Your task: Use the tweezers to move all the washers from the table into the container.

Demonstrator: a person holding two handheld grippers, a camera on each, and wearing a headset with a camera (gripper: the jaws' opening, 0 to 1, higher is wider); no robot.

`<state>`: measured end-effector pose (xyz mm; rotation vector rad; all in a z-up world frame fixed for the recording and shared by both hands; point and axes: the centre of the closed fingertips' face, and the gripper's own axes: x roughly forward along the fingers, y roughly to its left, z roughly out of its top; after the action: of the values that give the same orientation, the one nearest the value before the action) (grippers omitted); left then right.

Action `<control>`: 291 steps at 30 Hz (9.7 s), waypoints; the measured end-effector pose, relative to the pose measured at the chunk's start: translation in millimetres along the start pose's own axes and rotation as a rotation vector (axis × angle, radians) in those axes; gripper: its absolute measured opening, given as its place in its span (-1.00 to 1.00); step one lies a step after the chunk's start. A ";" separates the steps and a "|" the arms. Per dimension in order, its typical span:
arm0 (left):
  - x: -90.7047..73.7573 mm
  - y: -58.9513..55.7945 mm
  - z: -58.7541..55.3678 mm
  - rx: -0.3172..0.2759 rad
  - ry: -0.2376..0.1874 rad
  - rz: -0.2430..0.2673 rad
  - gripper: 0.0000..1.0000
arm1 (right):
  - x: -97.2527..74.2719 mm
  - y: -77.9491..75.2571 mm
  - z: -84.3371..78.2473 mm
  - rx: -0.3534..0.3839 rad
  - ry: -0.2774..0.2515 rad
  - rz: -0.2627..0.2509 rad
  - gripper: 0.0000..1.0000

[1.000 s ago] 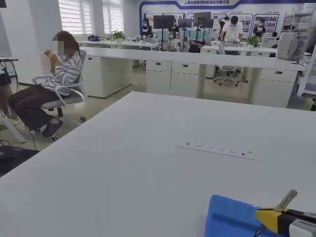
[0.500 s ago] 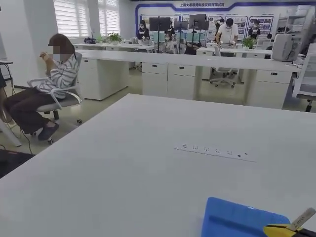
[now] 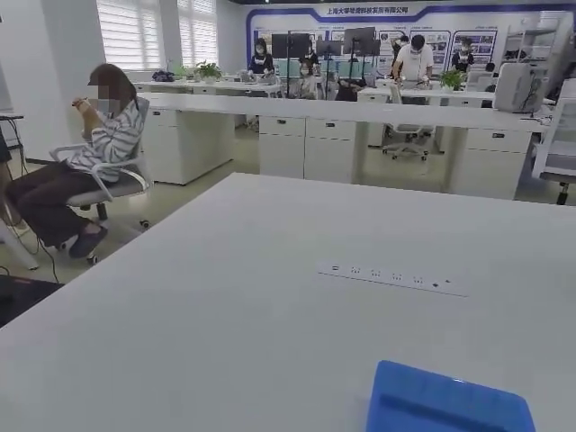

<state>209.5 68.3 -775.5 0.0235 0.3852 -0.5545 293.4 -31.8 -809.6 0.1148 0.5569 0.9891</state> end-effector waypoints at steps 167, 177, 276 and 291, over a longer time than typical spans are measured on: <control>-0.3 -1.9 8.5 -0.007 -0.045 -0.014 0.52 | 84.8 -50.7 39.0 0.001 0.062 -0.032 -0.94; 0.1 -2.5 7.5 -0.003 -0.039 -0.017 0.51 | 85.7 -48.5 35.8 -0.077 0.090 -0.042 -0.94; 1.7 -7.2 -1.2 0.023 0.005 -0.034 0.48 | 24.0 18.5 -30.2 -0.068 0.157 0.079 -0.91; 2.3 -8.1 -2.9 0.028 0.015 -0.041 0.48 | 25.1 33.8 -35.2 -0.246 0.179 0.091 -0.90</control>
<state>206.2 60.6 -778.4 0.0469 0.3934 -0.6001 261.0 2.0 -838.1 -0.1706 0.5925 1.1565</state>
